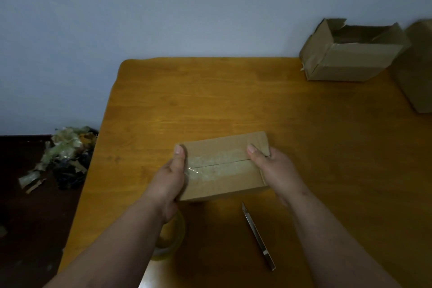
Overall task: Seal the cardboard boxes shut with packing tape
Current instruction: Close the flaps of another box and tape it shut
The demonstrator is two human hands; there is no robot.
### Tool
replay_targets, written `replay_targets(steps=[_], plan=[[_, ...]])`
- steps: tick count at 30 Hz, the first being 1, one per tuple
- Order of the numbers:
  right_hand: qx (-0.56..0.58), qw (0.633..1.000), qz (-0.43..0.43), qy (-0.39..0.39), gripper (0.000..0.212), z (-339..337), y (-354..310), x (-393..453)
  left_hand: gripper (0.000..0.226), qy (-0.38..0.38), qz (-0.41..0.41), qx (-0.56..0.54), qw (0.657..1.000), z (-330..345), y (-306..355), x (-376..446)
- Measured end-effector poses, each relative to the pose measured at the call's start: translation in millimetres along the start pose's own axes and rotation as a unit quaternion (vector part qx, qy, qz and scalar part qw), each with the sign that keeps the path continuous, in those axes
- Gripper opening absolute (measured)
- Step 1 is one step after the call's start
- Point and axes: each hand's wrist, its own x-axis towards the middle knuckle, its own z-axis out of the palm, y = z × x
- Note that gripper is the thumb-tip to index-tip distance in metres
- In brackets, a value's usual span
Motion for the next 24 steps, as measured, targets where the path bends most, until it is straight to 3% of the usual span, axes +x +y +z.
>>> replay_targets(steps=[4, 6, 9, 12, 14, 16, 19, 21, 24], plan=[[0.187, 0.975, 0.104, -0.058, 0.066, -10.1, 13.0, -1.5, 0.062, -0.009, -0.076, -0.107, 0.991, -0.8, -3.5, 3.1], [0.211, 0.968, 0.120, -0.069, 0.074, -10.6, 20.5, -2.0, 0.067, -0.042, -0.104, -0.131, 0.985, -0.6, -5.1, 4.1], [0.304, 0.945, 0.081, -0.086, 0.055, -20.0, 19.3, -4.8, 0.057, -0.082, -0.073, -0.115, 0.987, -7.5, 2.3, 5.7], [0.425, 0.902, 0.021, -0.076, 0.045, -34.0, 13.8, -6.1, 0.034, -0.091, 0.015, -0.133, 0.987, -19.6, 27.1, 3.8], [0.406, 0.914, -0.005, -0.027, 0.044, -30.0, 8.6, -5.0, 0.032, -0.085, 0.067, -0.130, 0.986, -23.8, 37.7, 8.4], [0.318, 0.948, 0.002, -0.020, 0.047, -13.0, 4.8, -3.2, 0.055, -0.079, 0.054, -0.051, 0.994, -16.5, 36.7, 9.3], [0.206, 0.976, 0.069, -0.026, 0.083, 12.3, 7.9, 2.5, 0.063, -0.059, 0.004, 0.045, 0.997, -1.7, 19.9, 14.1], [0.201, 0.974, 0.099, -0.030, 0.100, 16.8, 14.1, 15.5, 0.061, -0.022, 0.006, 0.064, 0.998, -2.3, 9.8, 23.0], [0.196, 0.964, 0.174, -0.041, 0.071, 18.3, 1.7, 20.8, 0.063, -0.004, 0.007, 0.089, 0.996, -10.9, 3.8, 36.0]])
